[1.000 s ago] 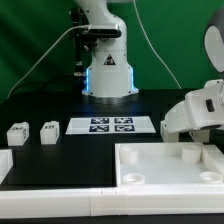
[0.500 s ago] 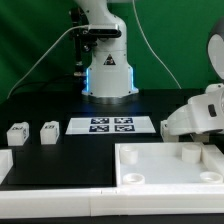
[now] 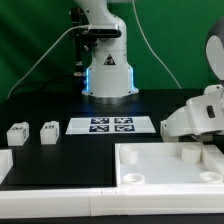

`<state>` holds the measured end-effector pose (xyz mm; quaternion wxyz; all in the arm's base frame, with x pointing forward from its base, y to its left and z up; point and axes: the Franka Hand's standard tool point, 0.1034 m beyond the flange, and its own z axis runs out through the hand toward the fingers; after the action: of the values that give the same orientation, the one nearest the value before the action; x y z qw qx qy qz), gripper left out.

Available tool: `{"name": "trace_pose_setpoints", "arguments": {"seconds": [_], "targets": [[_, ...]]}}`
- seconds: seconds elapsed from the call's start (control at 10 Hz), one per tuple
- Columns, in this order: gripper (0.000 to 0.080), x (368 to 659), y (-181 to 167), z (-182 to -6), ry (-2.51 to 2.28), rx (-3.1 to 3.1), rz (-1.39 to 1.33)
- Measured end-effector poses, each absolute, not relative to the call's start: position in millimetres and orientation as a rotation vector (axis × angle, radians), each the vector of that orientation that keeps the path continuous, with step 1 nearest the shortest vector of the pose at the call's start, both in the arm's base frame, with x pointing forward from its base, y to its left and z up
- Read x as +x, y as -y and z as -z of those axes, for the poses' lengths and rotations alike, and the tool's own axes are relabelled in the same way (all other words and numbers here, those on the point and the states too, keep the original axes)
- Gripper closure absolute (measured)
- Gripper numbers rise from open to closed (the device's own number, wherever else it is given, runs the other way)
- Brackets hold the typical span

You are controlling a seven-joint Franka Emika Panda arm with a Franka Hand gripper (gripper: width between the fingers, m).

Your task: Assemble one leg

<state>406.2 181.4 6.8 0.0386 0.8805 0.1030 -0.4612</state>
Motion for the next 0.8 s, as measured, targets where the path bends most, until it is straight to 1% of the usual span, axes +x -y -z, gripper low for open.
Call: {"name": "trace_pose_setpoints", "arguments": {"seconds": [0.7, 0.8], "targets": [[0.0506, 406.1, -181.3, -6.7, -0.316, 2.700, 1.414], [0.0505, 409.7, -180.7, -8.7, -0.315, 2.709, 1.410]]}}
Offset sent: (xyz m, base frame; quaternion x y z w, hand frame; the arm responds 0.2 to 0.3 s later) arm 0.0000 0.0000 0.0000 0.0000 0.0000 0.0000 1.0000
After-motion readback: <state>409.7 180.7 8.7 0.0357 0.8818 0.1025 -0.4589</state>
